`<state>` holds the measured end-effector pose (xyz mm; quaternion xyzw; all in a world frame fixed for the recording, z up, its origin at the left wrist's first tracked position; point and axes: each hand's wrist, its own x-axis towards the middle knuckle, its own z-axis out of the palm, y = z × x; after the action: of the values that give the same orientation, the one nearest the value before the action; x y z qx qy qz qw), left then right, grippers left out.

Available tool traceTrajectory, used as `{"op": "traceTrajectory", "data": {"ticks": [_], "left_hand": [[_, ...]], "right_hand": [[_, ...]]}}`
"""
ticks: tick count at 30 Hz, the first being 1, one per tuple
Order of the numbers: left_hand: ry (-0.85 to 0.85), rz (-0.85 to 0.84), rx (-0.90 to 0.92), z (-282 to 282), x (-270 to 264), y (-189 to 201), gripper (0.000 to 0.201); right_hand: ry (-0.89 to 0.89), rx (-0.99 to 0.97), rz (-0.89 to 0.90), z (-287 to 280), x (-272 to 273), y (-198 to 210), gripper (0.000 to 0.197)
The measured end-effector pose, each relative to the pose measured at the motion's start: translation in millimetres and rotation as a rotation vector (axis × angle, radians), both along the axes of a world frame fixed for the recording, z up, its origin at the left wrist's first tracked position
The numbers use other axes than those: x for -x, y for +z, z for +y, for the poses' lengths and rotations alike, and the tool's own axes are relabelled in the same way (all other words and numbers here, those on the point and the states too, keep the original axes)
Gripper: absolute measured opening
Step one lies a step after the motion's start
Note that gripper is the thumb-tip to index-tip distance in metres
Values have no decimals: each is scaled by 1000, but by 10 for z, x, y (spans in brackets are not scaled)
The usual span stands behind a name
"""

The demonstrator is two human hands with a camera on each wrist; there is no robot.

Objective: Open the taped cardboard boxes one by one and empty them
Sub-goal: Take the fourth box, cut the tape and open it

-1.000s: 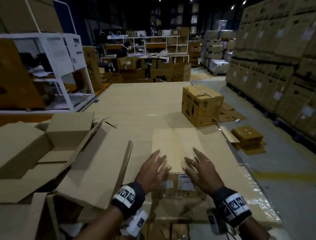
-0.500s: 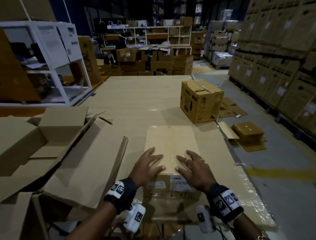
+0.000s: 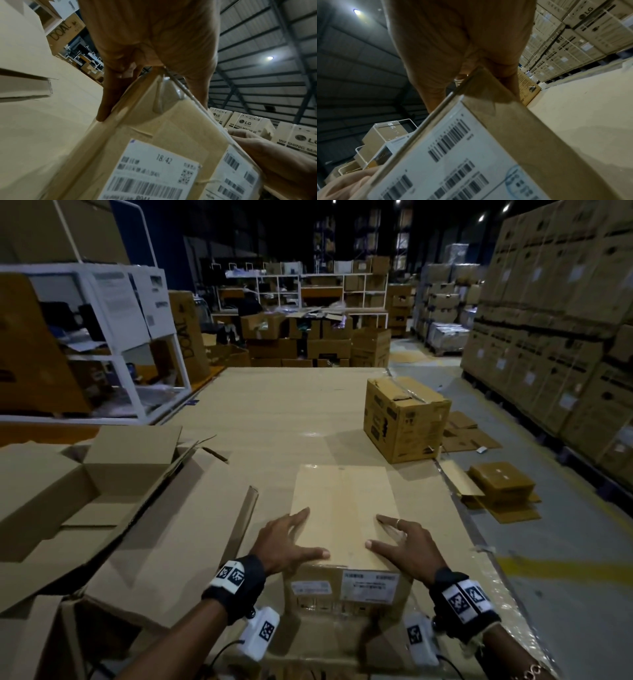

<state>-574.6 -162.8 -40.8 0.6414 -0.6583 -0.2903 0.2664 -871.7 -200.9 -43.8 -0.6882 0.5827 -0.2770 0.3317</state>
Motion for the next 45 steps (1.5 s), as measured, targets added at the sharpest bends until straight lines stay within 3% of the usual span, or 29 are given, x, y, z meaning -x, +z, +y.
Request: {"op": "traceTrajectory", "data": {"ticks": [5, 9, 13, 16, 19, 23, 25, 28, 30, 32, 35, 38, 41, 45], "left_hand": [[-17, -48, 94, 25, 31, 82, 138], [-32, -58, 173, 40, 7, 21, 146], [-81, -225, 304, 203, 36, -37, 148], [-49, -229, 406, 444, 126, -208, 152], [97, -171, 331, 721, 246, -353, 157], [198, -98, 189, 939, 355, -512, 149], [224, -70, 133, 967, 372, -618, 140], [296, 61, 63, 995, 393, -714, 99], [291, 114, 80, 1012, 410, -704, 80], [264, 155, 86, 1013, 398, -674, 81], [191, 139, 144, 1017, 336, -555, 92], [180, 201, 291, 993, 283, -231, 97], [190, 307, 433, 850, 235, 214, 94], [233, 26, 552, 624, 258, 793, 77]], "right_hand": [[-35, 67, -68, -13, 19, 48, 123], [-28, 92, -127, 10, 18, 53, 141], [2, 115, -169, 150, 103, -101, 127], [22, 193, -165, 338, 178, -296, 121], [23, 232, -66, 516, 224, -522, 118], [-42, 237, 126, 704, 243, -789, 105], [-83, 201, 153, 763, 225, -857, 93], [-124, 162, 182, 851, 161, -918, 76], [-141, 143, 182, 891, 127, -965, 78], [-142, 99, 166, 898, 121, -966, 78], [-149, 133, 98, 959, 88, -667, 61], [-204, 218, 17, 1025, 41, -109, 61], [-275, 417, 168, 1067, -13, 525, 58], [-293, 539, 306, 908, -105, 1041, 63]]}}
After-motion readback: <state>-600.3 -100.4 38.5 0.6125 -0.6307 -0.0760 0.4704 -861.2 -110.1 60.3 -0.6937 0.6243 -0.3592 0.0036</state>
